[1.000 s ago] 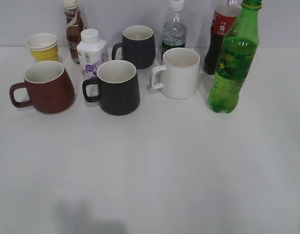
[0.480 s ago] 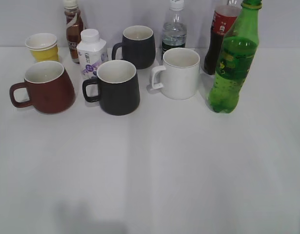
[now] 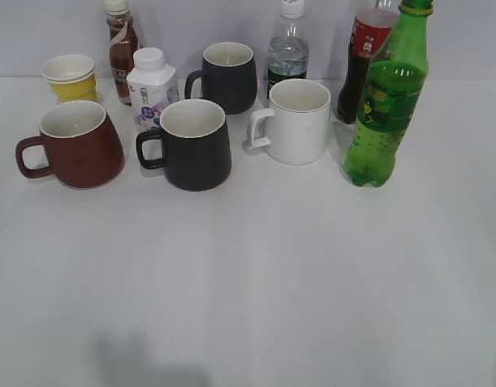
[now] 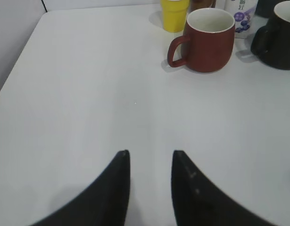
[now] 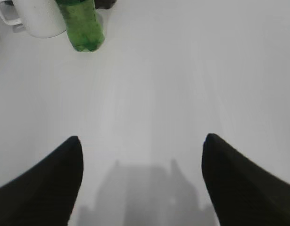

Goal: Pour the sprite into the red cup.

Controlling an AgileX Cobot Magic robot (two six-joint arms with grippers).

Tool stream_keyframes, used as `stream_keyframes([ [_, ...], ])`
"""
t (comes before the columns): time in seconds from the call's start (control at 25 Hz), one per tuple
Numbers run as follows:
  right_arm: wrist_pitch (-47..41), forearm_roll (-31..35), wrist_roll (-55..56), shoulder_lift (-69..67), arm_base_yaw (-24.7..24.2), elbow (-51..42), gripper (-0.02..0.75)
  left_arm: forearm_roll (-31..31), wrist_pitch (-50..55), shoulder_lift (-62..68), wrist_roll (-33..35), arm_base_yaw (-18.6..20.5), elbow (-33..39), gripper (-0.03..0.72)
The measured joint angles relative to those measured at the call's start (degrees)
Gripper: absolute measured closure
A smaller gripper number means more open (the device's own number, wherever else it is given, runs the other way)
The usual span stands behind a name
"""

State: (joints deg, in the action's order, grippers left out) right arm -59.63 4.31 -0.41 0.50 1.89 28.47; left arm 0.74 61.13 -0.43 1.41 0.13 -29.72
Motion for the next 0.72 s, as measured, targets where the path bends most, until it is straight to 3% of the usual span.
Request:
stream_keyframes([
  [0.44, 0.3, 0.4, 0.0, 0.0, 0.0, 0.1, 0.151, -0.1, -0.7, 0.0, 0.0, -3.8, -0.3, 0.449],
  [0.72, 16.9, 3.5, 0.1, -3.4, 0.0, 0.0, 0.151, 0.0, -20.9, 3.9, 0.0, -4.5, -0.2, 0.449],
])
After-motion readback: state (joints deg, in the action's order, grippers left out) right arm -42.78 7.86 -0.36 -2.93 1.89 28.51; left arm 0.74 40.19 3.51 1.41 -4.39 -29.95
